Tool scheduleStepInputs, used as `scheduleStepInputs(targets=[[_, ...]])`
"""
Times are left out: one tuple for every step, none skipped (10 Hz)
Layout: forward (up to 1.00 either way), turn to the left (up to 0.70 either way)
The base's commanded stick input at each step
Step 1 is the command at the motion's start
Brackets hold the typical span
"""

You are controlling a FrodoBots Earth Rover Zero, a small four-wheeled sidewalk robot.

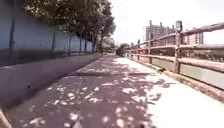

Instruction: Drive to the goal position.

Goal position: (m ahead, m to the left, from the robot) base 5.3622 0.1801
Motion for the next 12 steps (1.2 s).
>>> scheduleStepInputs(targets=[[1.0,0.0],[1.0,0.0],[1.0,0.0],[1.0,0.0],[1.0,0.0],[1.0,0.0],[1.0,0.0],[1.0,0.0],[1.0,0.0],[1.0,0.0],[1.0,0.0],[1.0,0.0]])
